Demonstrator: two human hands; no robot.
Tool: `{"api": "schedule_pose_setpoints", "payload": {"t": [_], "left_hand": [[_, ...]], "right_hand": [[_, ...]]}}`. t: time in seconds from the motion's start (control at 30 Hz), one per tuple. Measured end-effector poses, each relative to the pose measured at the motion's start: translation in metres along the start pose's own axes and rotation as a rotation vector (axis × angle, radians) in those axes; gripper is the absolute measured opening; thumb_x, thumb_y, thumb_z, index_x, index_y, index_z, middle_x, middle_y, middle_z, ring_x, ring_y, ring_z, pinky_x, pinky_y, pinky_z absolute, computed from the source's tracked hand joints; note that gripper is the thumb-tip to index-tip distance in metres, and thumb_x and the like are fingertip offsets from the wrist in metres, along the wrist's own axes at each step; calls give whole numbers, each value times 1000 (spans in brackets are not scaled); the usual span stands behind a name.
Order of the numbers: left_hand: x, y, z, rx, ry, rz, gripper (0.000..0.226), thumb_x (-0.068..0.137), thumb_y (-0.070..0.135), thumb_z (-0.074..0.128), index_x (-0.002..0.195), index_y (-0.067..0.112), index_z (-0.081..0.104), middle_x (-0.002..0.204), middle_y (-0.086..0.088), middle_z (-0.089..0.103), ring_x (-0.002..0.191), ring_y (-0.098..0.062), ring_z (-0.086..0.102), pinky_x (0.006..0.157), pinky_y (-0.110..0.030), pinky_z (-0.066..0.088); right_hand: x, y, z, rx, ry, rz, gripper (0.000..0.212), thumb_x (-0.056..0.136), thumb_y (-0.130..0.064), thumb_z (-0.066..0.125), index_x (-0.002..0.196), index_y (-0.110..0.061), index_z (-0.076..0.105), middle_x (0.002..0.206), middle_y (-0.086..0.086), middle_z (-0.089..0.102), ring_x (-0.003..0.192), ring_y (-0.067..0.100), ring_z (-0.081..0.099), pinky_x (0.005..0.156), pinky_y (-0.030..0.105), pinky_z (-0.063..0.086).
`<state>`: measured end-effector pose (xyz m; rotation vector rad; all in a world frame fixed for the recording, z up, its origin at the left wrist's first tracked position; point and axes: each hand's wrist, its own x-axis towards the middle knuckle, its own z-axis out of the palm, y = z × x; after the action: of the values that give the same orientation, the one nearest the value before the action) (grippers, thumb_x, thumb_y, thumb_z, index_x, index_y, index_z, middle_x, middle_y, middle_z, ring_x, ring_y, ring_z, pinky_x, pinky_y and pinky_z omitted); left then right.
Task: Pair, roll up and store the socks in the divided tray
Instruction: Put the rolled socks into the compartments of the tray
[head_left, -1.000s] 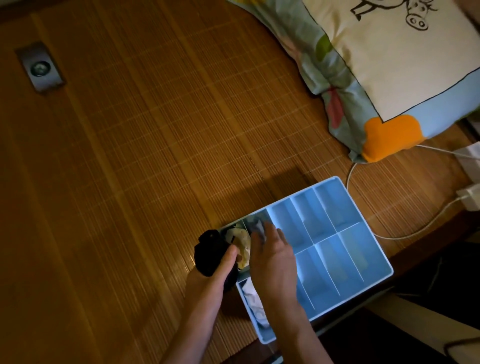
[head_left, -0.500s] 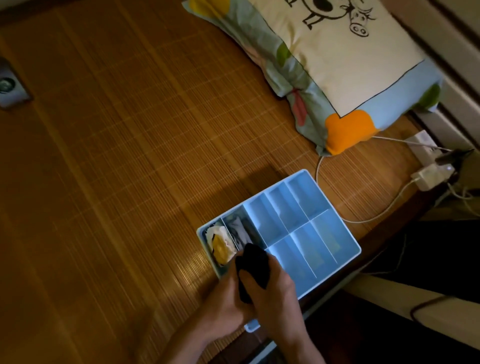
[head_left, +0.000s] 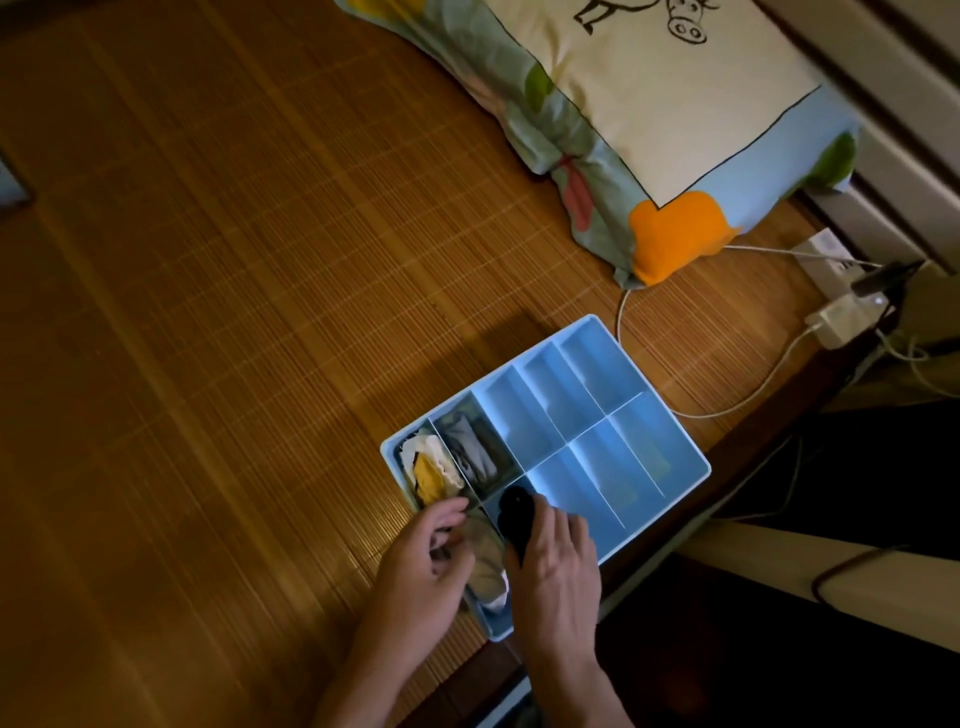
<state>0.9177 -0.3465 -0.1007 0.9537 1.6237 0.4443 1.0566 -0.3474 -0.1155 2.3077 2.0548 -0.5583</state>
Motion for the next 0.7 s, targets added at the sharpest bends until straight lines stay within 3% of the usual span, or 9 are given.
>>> {"api": "schedule_pose_setpoints", "payload": {"t": [0.1,0.23,0.3,0.37,0.43,0.57,0.7], "left_hand": [[-4,-2,-6,-16,24,7,34,100,24,62,126,44,55,127,20,60,112,3,59,100,-33,54],[-9,-3,-11,-33,51,18,33,100,25,61,128,41,58,125,25,60,110,9,59,92,-20,50],[-10,-5,-13,-59,61,25,33,100,25,62,128,41,59,124,28,61,108,14,58,86,-15,48],[-10,-8,-14,-84,72,32,33,99,24,62,127,41,60,123,30,61,108,16,58,85,-15,49],[-10,-12,-16,-105,77,28,32,100,23,62,125,41,60,122,31,62,108,15,59,85,-15,49],[-17,-13,-24,-171,96,18,30,101,19,61,118,44,64,113,34,65,107,12,62,84,-17,48],[-47,15,-50,-243,128,5,21,103,25,57,112,41,67,107,29,71,102,4,67,88,-24,50]], "right_hand": [[-3,-6,7,-30,25,25,51,64,-5,91,109,-3,67,78,5,67,69,27,57,58,36,51],[-8,-7,13,-89,25,8,68,58,15,75,123,4,63,102,16,61,81,28,57,67,37,55],[-10,-4,16,-127,30,-19,67,62,14,70,127,5,61,111,20,54,88,31,55,72,40,56],[-8,3,19,-149,14,-2,54,71,5,74,124,2,65,105,18,57,86,32,55,69,42,53],[-4,7,18,-60,-54,26,48,80,-1,75,127,0,65,100,14,60,79,31,59,64,41,53],[-5,5,-4,117,-117,-55,55,97,-18,63,149,-12,46,119,5,58,89,25,65,71,38,58],[-13,2,-63,422,-65,-96,39,90,-5,71,127,-16,69,109,-8,67,89,10,67,76,28,56]]}}
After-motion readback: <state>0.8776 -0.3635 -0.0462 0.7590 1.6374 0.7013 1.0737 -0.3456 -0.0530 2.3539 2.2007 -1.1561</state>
